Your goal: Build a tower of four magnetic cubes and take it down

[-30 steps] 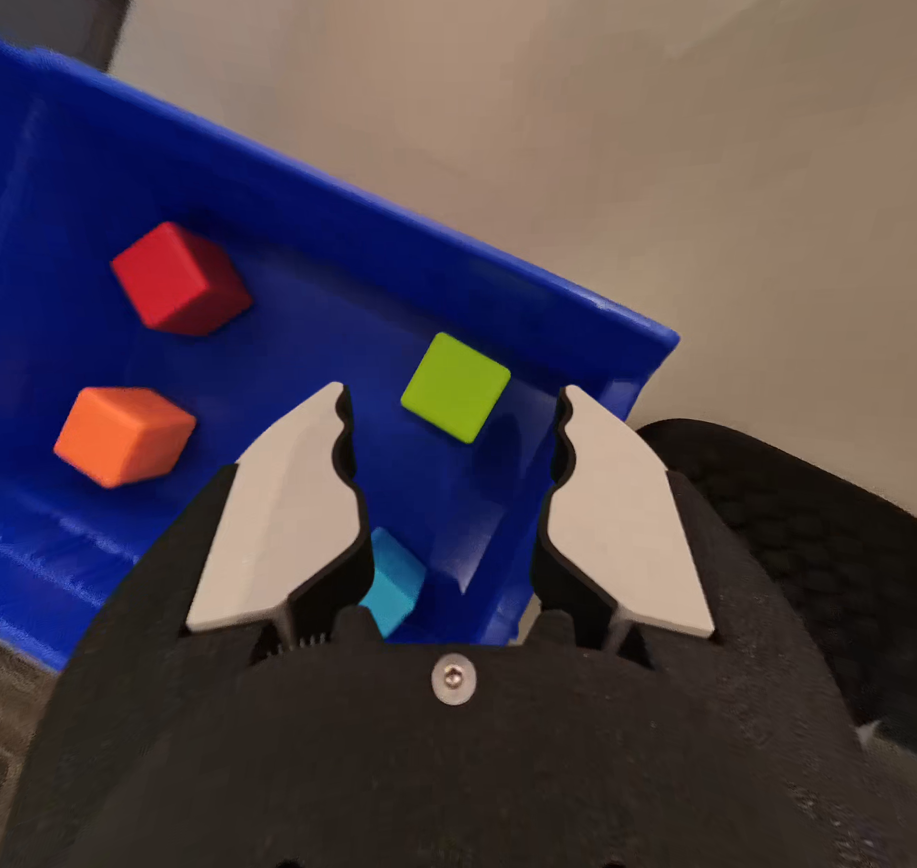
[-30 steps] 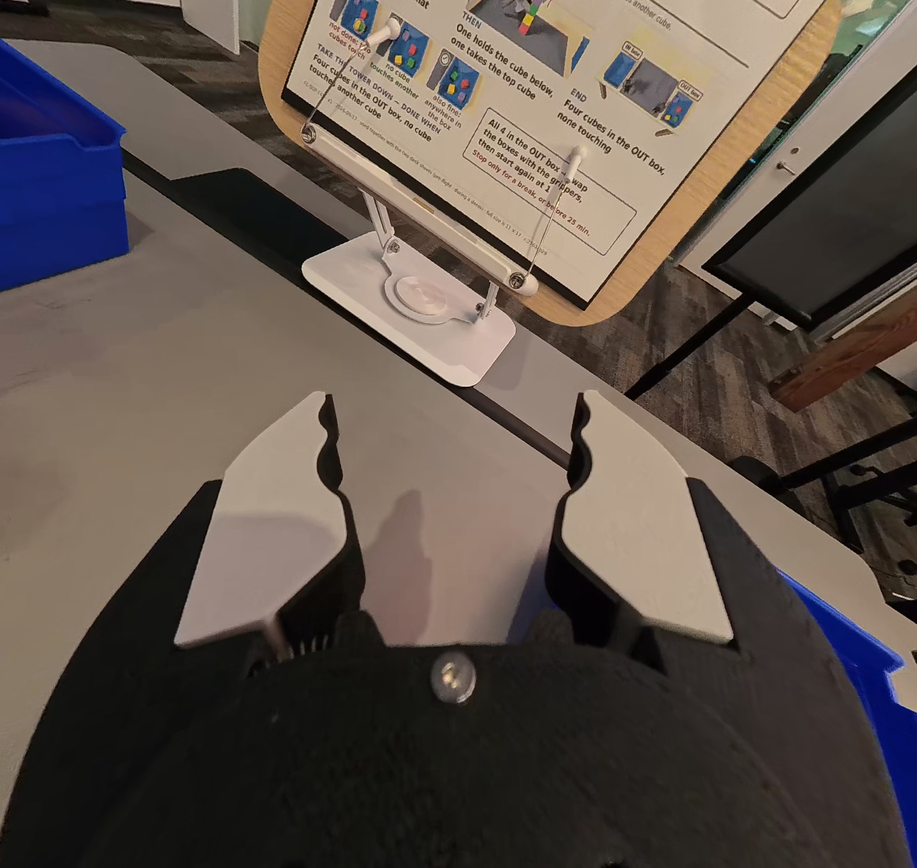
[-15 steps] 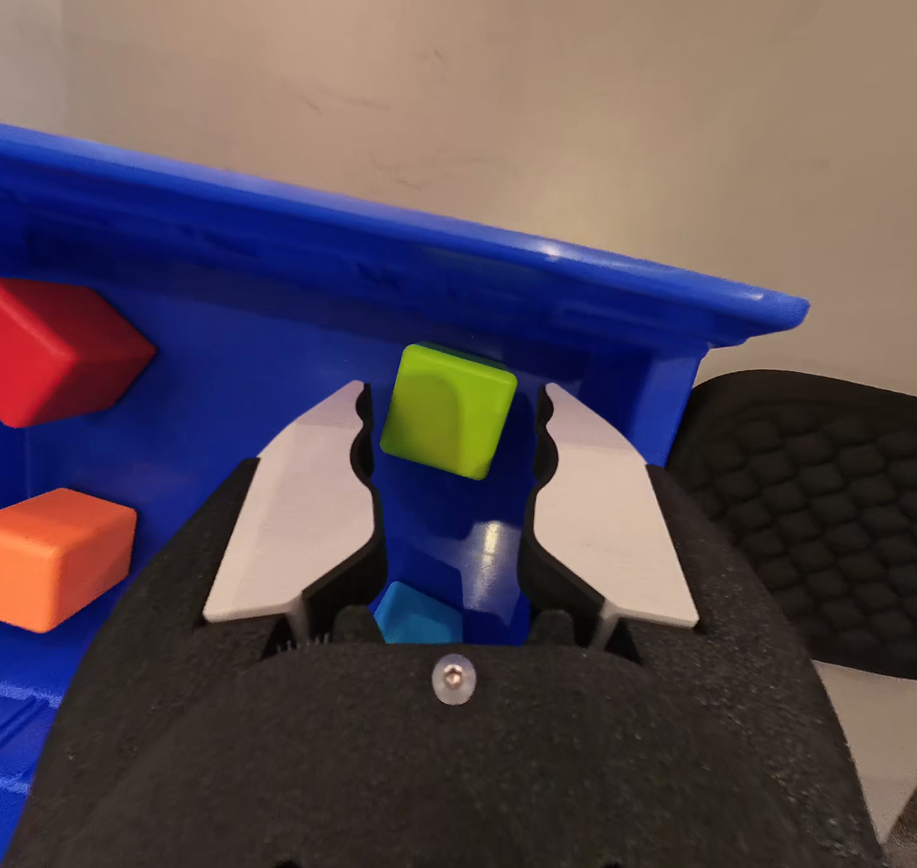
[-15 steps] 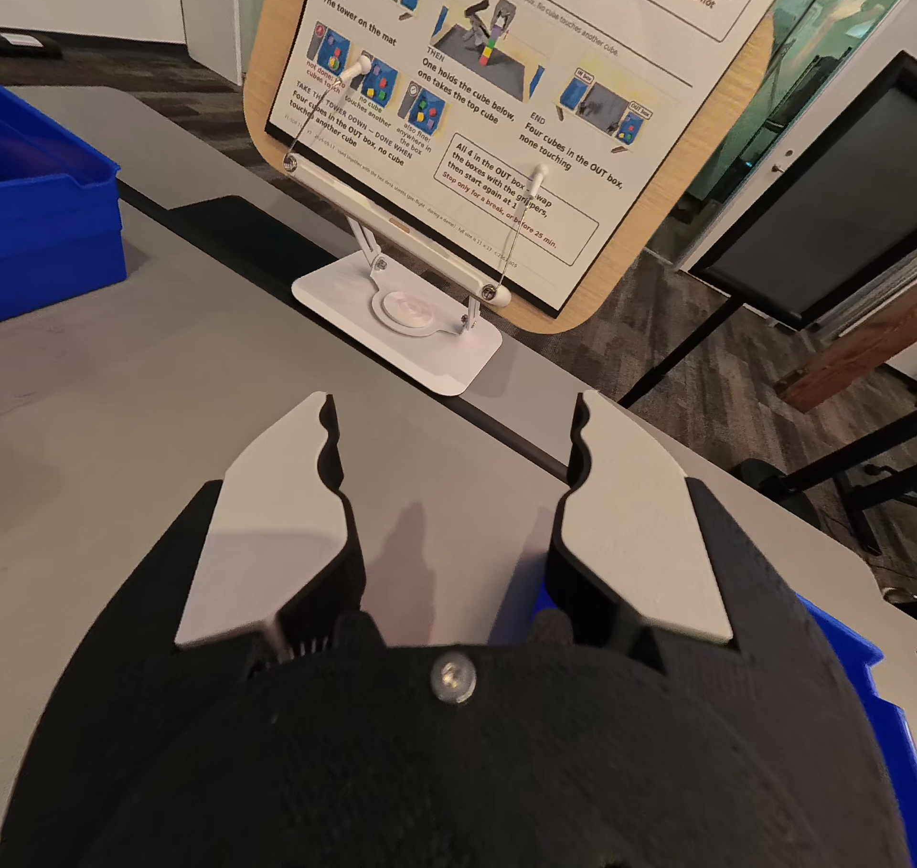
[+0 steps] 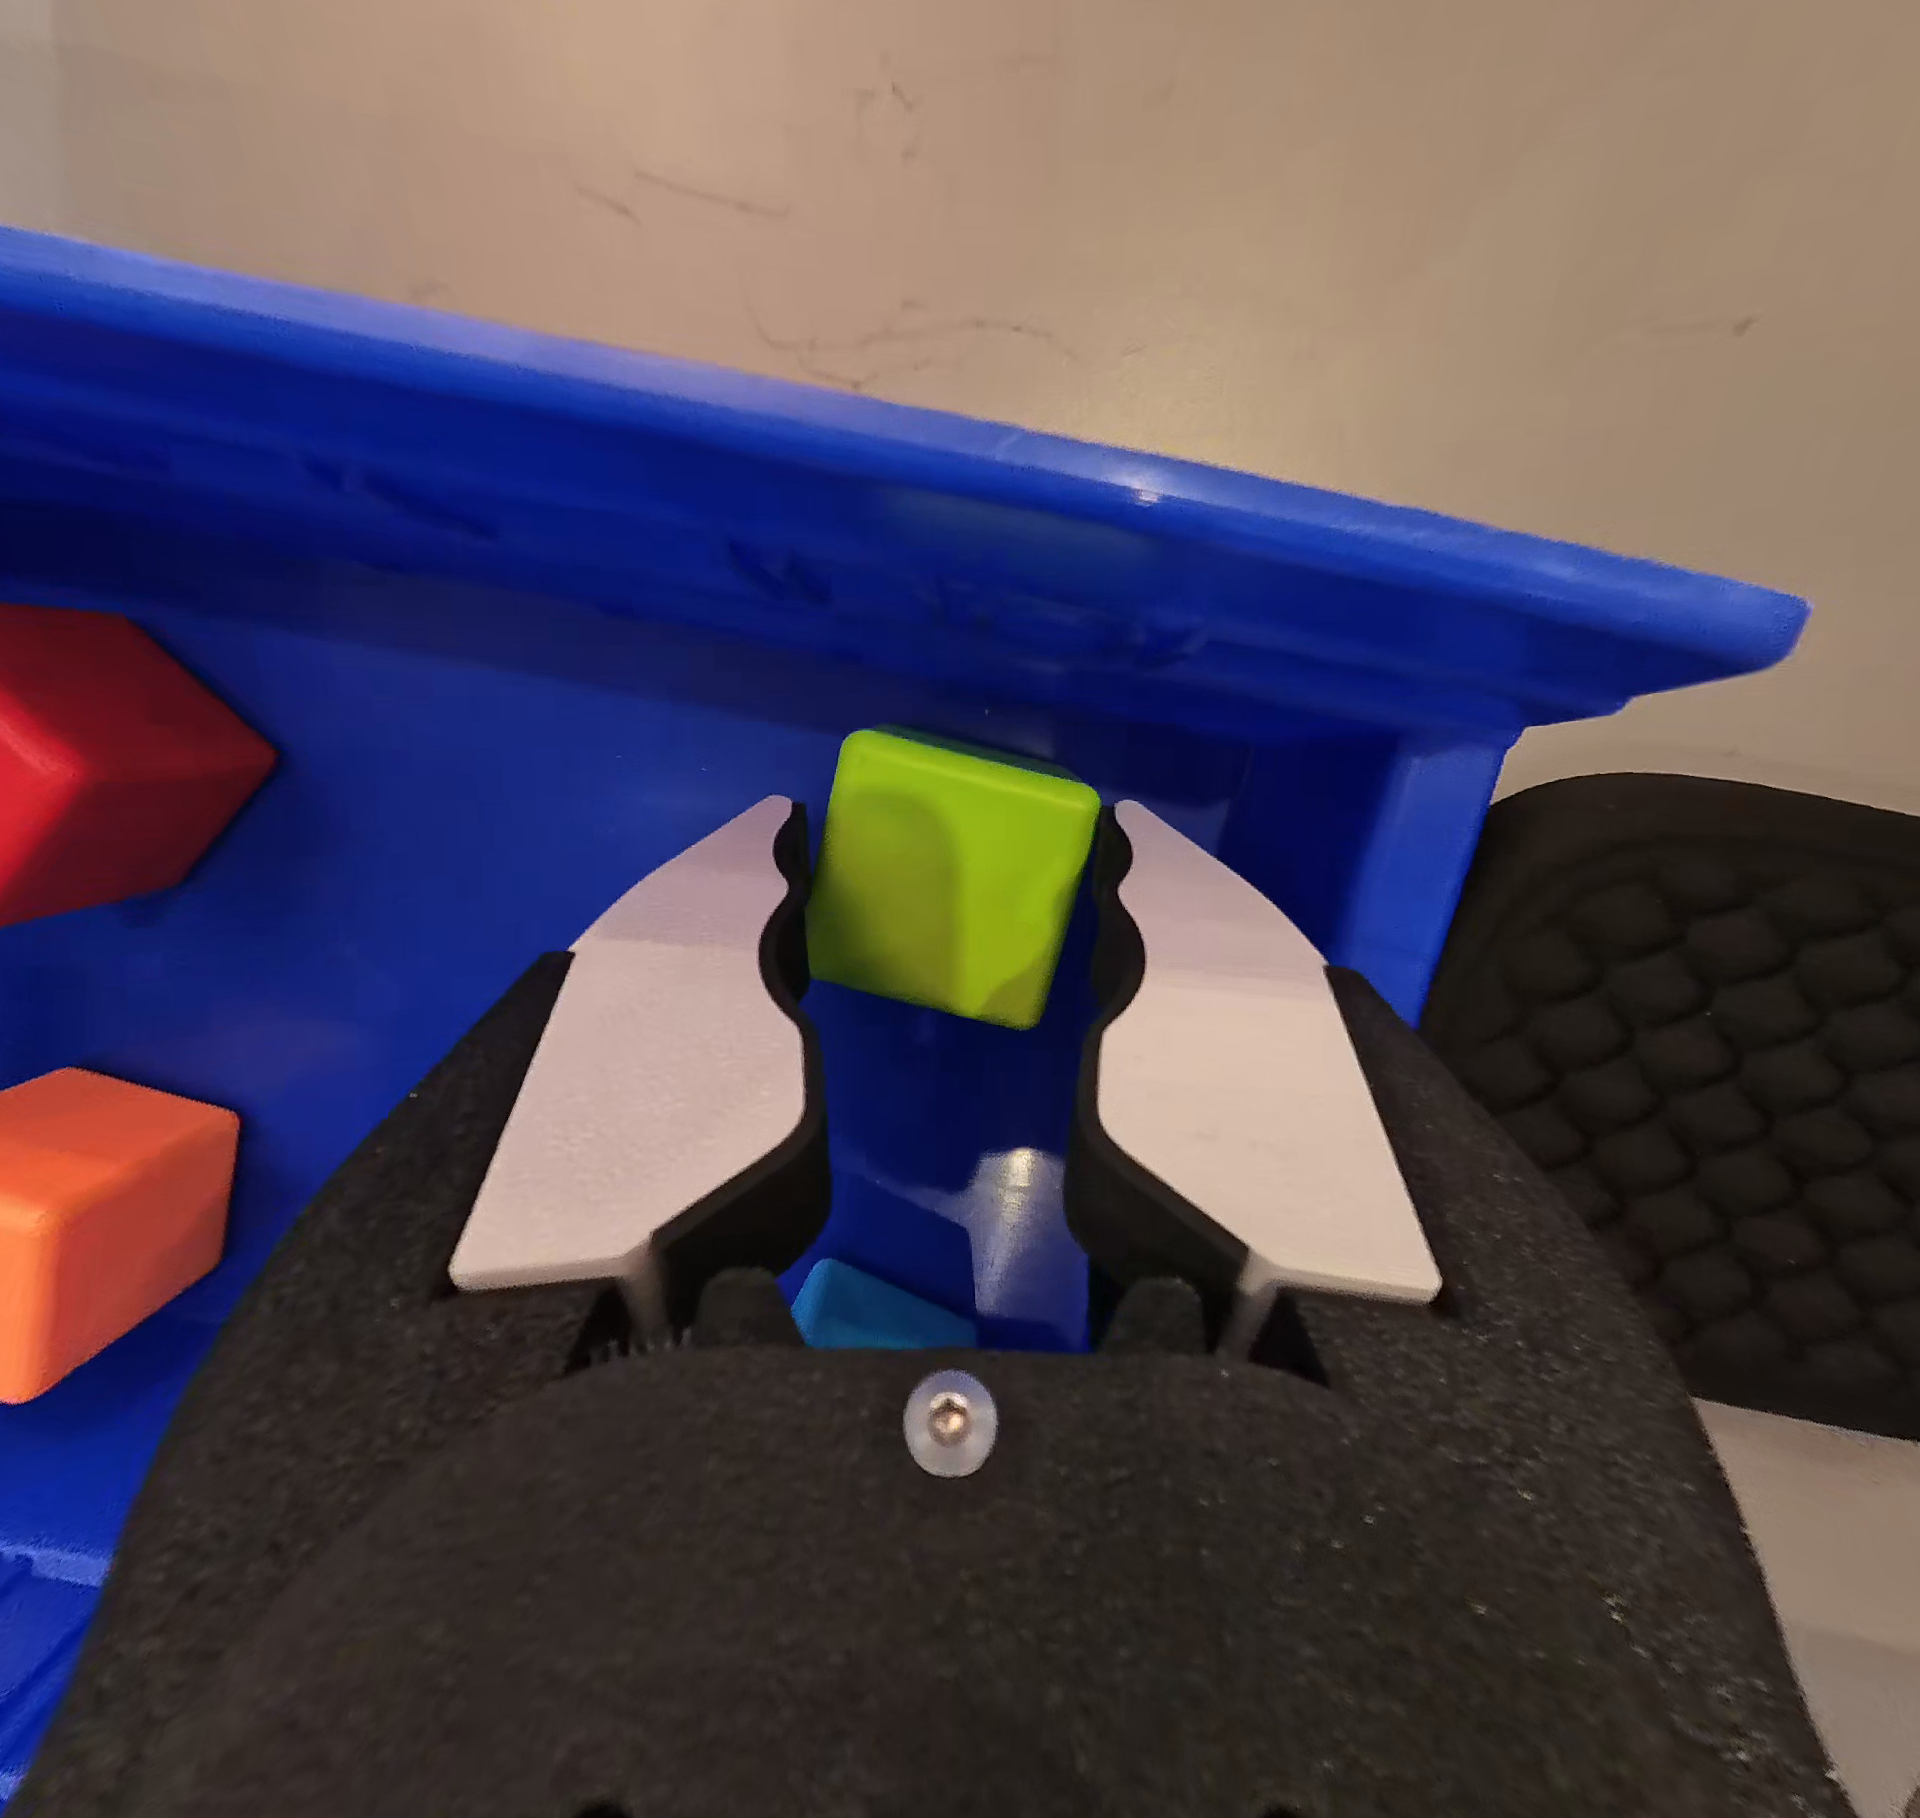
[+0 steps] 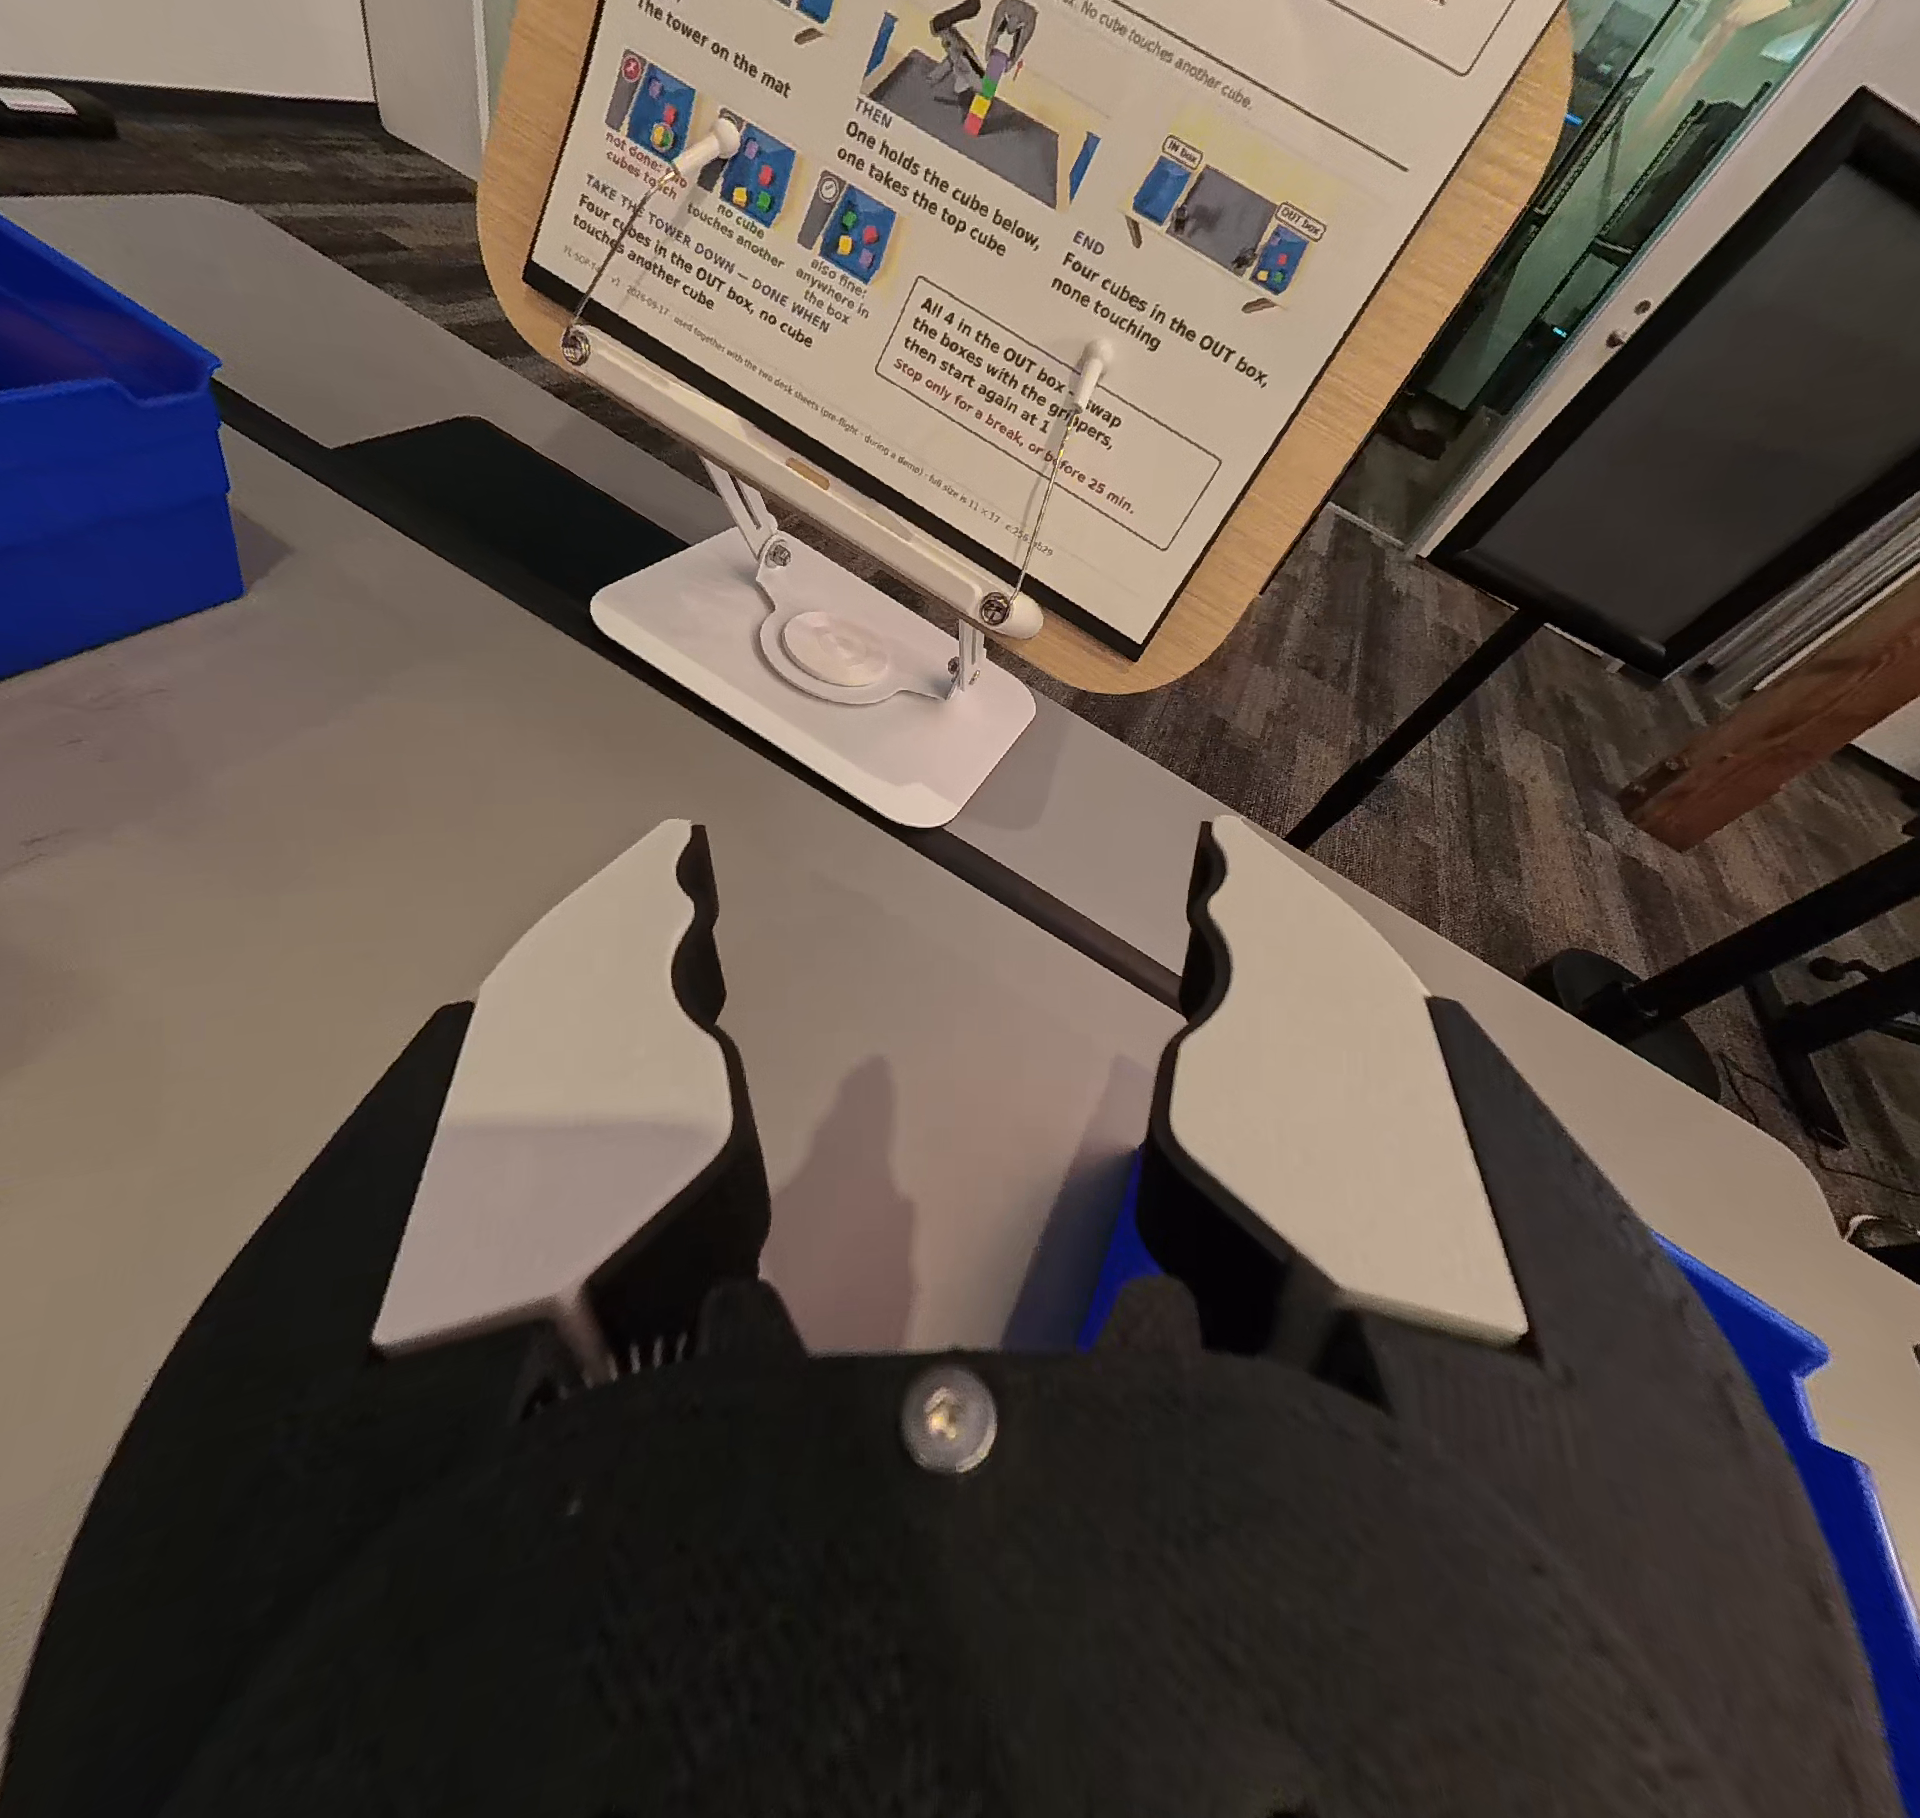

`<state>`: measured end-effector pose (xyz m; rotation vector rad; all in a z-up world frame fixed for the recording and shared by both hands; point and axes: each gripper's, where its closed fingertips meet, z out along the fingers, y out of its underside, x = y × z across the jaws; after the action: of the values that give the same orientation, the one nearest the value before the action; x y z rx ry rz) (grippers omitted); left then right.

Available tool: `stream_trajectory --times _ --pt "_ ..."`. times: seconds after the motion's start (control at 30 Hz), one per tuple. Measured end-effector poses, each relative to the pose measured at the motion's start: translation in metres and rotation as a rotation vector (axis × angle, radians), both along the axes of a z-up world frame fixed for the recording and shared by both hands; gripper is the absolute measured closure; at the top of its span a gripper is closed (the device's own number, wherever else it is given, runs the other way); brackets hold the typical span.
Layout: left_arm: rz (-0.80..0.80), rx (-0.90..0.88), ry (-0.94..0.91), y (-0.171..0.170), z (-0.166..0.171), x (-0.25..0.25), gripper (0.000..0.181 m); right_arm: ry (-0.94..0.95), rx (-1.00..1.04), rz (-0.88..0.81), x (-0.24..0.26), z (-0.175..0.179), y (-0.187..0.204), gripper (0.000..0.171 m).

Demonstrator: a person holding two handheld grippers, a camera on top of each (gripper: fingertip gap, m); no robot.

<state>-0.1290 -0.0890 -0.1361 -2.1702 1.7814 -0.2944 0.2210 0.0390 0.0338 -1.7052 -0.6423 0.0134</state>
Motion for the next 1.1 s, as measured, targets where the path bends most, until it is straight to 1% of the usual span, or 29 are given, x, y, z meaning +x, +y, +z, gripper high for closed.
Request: stream_trajectory --times 0.2,0.3,0.4,0.47,0.6,0.67,0.77,0.83,0.93,1.0,1.1 --pt "0.005 0.014 0.013 0.002 0.001 -0.002 0.129 0.012 0.001 0.004 0.002 0.003 0.0 0.085" --pt "0.037 0.043 -0.022 0.007 0.013 -0.005 0.13 0.027 0.006 0.006 0.004 0.007 -0.001 0.086" --pt "0.069 0.086 -0.062 0.013 0.034 -0.009 0.13 0.05 0.009 0.005 0.008 0.011 -0.001 0.086" --pt "0.082 0.132 -0.051 0.019 0.052 -0.015 0.131 0.064 0.012 0.002 0.011 0.015 -0.001 0.087" --pt "0.1 0.226 -0.047 0.03 0.103 -0.019 0.131 0.092 0.035 -0.009 0.019 0.026 -0.002 0.088" --pt "0.092 0.271 -0.048 0.036 0.132 -0.011 0.131 0.103 0.044 -0.013 0.023 0.031 -0.003 0.088" --pt "0.057 0.291 -0.098 0.04 0.169 0.024 0.131 0.12 0.051 -0.022 0.03 0.038 -0.004 0.088" --pt "0.005 0.27 -0.108 0.039 0.178 0.058 0.131 0.132 0.055 -0.024 0.035 0.043 -0.006 0.089" --pt "-0.101 0.246 -0.093 0.037 0.17 0.111 0.131 0.136 0.073 -0.046 0.05 0.054 -0.01 0.09" --pt "-0.128 0.22 -0.101 0.041 0.158 0.145 0.131 0.133 0.1 -0.077 0.065 0.065 -0.014 0.09" --pt "-0.144 0.155 -0.102 0.046 0.131 0.185 0.131 0.158 0.121 -0.103 0.088 0.08 -0.022 0.091"
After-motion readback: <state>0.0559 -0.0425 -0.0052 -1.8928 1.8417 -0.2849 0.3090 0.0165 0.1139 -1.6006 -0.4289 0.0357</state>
